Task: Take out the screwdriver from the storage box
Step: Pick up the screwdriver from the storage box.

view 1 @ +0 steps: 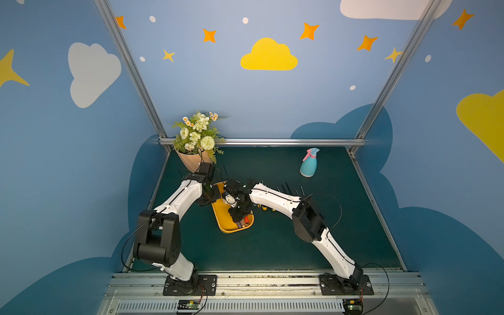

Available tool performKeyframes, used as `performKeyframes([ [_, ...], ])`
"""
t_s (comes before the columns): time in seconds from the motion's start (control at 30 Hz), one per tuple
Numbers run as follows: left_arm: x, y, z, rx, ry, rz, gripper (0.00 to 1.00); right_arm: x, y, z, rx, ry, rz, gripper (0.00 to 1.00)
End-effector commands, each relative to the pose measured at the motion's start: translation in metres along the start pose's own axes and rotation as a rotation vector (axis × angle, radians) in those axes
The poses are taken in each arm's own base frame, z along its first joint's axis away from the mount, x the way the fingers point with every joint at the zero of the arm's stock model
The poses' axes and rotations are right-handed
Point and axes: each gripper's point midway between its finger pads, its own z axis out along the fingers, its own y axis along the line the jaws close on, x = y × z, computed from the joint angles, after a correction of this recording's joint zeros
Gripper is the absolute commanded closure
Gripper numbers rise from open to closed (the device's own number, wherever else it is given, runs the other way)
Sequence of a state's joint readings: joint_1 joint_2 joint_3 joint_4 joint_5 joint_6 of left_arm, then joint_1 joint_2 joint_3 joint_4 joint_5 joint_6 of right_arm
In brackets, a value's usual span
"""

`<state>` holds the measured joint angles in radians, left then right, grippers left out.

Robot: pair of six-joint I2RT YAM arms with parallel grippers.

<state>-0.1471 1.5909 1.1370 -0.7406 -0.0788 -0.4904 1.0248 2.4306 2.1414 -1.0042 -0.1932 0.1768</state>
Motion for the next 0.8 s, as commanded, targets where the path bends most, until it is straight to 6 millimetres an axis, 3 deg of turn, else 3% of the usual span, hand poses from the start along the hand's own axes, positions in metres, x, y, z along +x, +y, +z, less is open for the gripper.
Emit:
performKeyframes([
  [0.0,-0.004,-0.013,-0.009,0.057,0.004,-0.007,0.97,0.01,-0.015,0.015,0.081,0.047,0.033,0.7],
  [0.1,-0.003,-0.012,-0.009,0.056,0.005,-0.007,0.98,0.006,-0.016,0.015,0.088,0.03,0.046,0.76],
  [0.3,-0.002,-0.01,-0.006,0.043,0.01,-0.006,0.98,-0.004,-0.01,-0.003,0.071,-0.042,0.051,1.0],
  [0.77,0.001,-0.006,0.004,0.019,0.027,-0.011,0.97,-0.027,0.011,-0.08,-0.058,-0.359,0.021,1.0],
])
